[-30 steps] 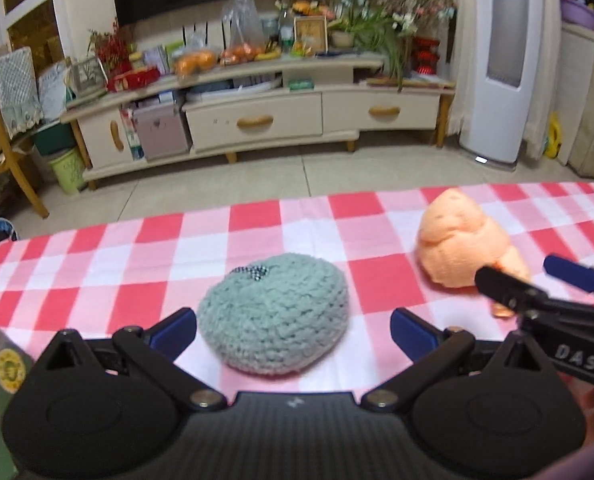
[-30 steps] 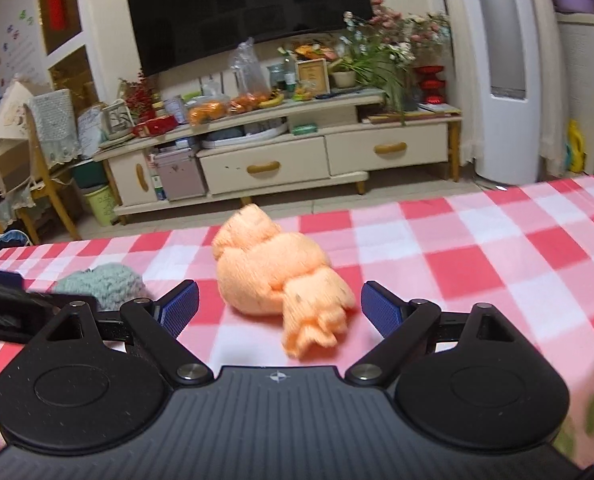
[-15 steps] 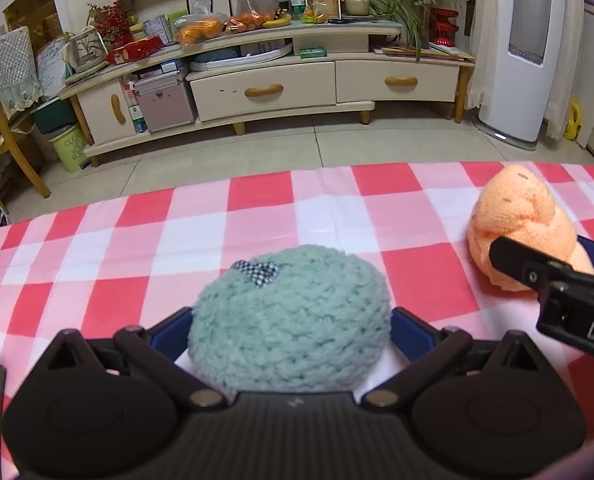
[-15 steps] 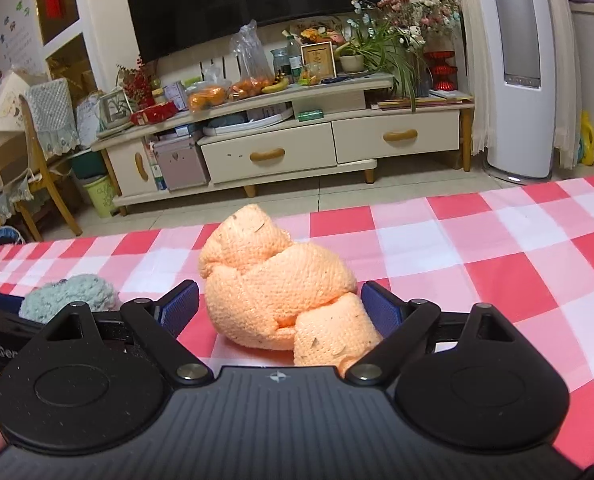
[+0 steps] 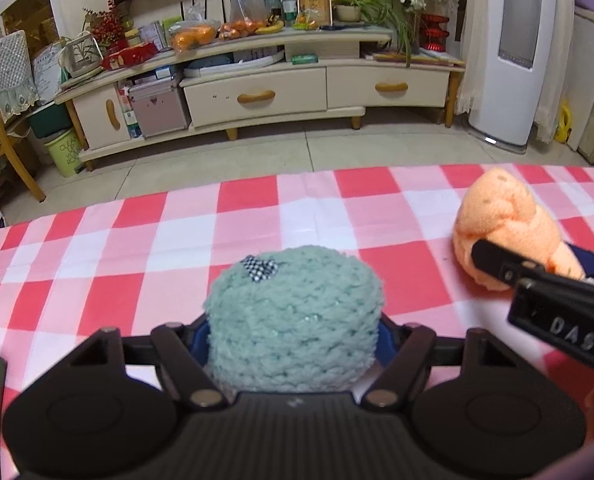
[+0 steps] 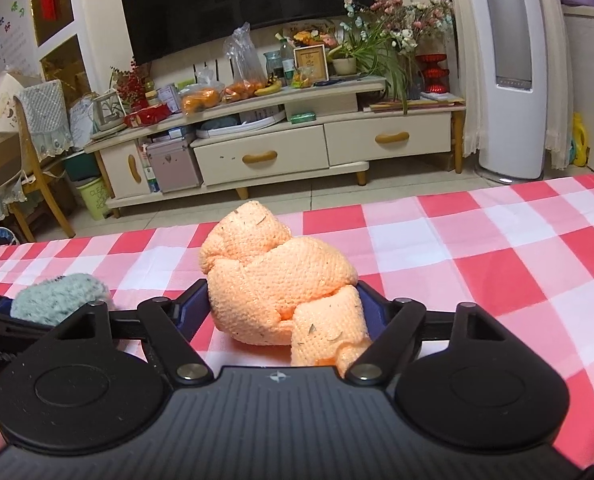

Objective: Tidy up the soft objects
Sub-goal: 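Carry the knit ball with the left tool into the box while the right tool carries the towel doll there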

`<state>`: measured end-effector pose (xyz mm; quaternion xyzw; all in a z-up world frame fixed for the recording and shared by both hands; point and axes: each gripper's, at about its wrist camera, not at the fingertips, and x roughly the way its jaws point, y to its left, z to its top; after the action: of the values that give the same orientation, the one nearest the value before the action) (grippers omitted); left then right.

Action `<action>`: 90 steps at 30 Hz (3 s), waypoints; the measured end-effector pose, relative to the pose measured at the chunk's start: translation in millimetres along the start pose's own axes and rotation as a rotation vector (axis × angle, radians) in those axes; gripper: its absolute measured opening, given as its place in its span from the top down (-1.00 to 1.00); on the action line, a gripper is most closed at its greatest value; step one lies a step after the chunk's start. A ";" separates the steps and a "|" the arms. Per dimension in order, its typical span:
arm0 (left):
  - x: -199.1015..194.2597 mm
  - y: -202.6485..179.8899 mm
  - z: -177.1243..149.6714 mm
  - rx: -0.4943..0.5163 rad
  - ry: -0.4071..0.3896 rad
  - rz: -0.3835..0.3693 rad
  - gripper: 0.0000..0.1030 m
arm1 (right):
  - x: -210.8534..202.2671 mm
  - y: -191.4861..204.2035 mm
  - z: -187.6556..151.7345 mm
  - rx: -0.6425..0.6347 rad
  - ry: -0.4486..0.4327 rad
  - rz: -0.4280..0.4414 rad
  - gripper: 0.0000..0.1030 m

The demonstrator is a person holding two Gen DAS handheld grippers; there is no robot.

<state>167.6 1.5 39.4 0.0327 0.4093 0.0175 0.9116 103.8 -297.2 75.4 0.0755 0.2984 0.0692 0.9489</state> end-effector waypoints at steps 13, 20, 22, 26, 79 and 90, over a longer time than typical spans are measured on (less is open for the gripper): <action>-68.3 3.5 -22.6 -0.045 -0.060 -0.081 -0.41 | -50.2 0.9 -30.3 -0.004 -0.018 -0.057 -0.79; -105.0 14.5 -46.1 -0.061 -0.086 -0.107 -0.42 | -81.2 7.6 -51.2 -0.005 0.006 -0.068 -0.77; -116.2 19.0 -54.3 -0.065 -0.089 -0.115 -0.41 | -90.8 13.3 -54.7 -0.010 0.009 -0.063 -0.77; -135.8 27.9 -69.0 -0.063 -0.109 -0.110 -0.42 | -108.2 22.7 -57.5 -0.025 0.011 -0.052 -0.77; -258.3 146.8 -166.0 -0.059 -0.301 0.039 -0.43 | -234.8 198.0 -77.3 -0.183 -0.002 0.194 -0.78; -271.9 185.6 -168.2 -0.115 -0.336 0.067 -0.43 | -238.9 243.0 -79.1 -0.245 -0.003 0.253 -0.78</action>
<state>-139.7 178.3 144.2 -0.0033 0.2481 0.0655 0.9665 -156.9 -93.4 189.0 -0.0038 0.2746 0.2237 0.9352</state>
